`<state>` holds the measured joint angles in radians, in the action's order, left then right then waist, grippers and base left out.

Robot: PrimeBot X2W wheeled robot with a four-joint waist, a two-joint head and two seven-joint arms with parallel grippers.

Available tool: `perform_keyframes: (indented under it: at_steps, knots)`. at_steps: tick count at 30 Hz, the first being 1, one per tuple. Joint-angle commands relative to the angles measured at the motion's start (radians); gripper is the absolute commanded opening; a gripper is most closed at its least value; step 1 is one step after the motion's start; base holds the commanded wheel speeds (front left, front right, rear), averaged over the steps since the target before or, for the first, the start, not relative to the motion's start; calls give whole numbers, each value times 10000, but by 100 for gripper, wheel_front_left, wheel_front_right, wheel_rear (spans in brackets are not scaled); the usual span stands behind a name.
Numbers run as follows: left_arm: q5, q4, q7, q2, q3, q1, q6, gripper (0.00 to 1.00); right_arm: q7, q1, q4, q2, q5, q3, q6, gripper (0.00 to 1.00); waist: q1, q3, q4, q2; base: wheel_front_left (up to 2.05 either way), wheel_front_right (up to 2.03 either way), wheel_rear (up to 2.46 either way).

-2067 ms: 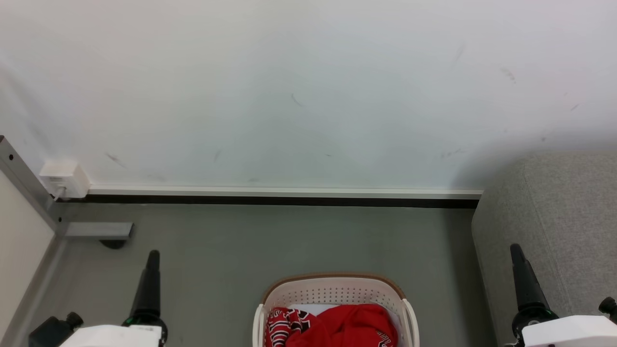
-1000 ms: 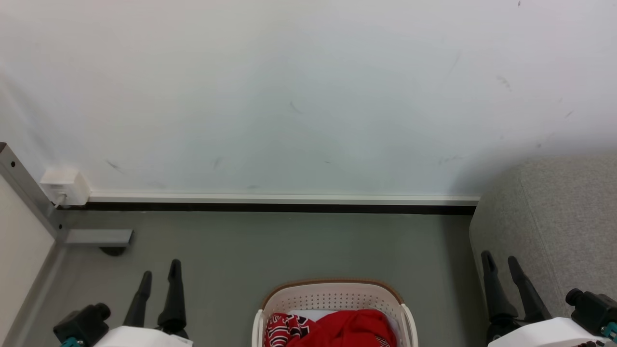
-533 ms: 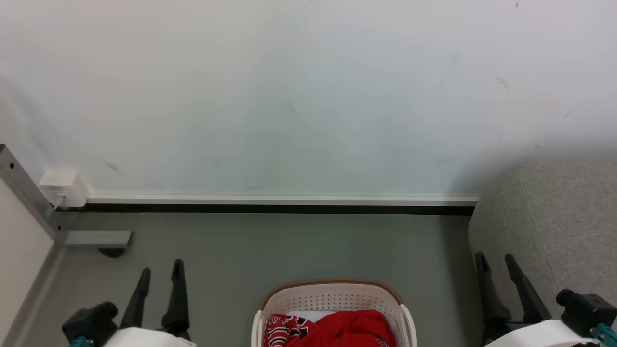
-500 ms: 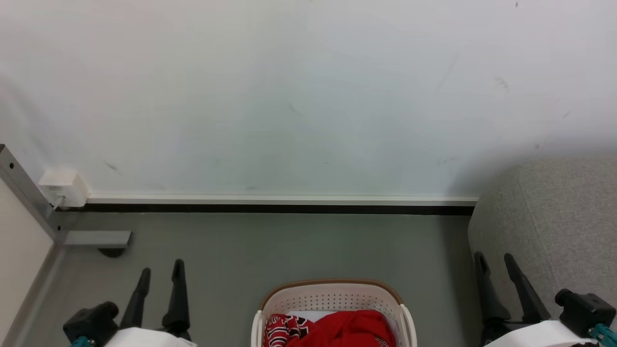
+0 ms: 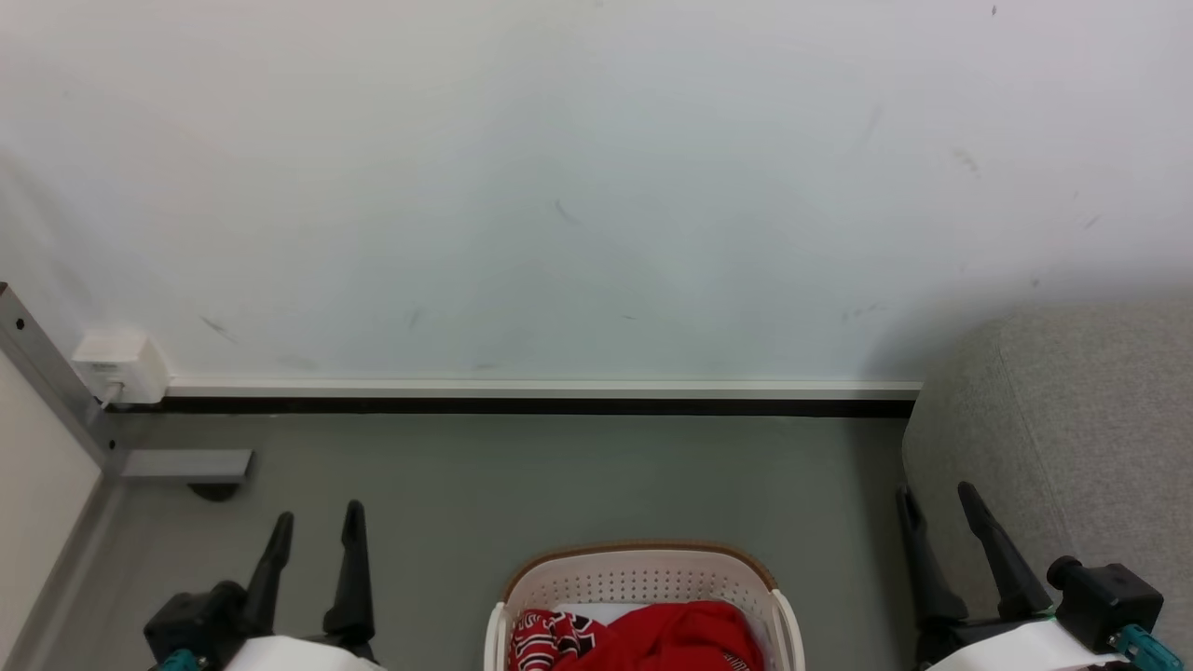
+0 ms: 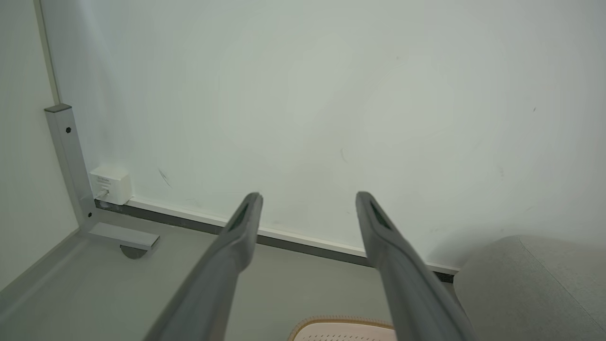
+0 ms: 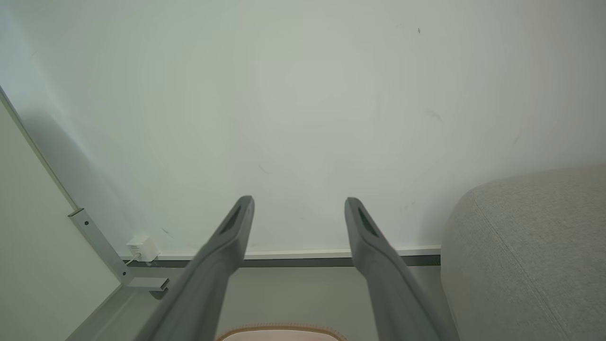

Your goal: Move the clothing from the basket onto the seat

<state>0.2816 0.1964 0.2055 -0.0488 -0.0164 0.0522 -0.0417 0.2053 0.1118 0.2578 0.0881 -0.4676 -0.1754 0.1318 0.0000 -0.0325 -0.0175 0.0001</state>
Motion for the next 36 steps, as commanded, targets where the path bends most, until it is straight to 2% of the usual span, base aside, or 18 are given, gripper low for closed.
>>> perform_keyframes:
  at_steps: [1, 26, 36]
  knots:
    - [-262, -53, 101, -63, 1, -54, 21, 100, 95, 153, -30, 30, 213, -28, -16, 100, 0, -6, 1, -1, 0, 0, 0]
    - [-2077, -158, 553, -39, 31, -165, 128, 100, 557, 284, -3, 93, 1650, -453, -20, 100, 0, -140, -78, -1, 0, 0, 0]
    - [-2005, -172, 595, -36, 22, -161, 102, 100, 607, 270, -8, 59, 1722, -455, -21, 100, 0, -152, -132, -1, 0, 0, 0]
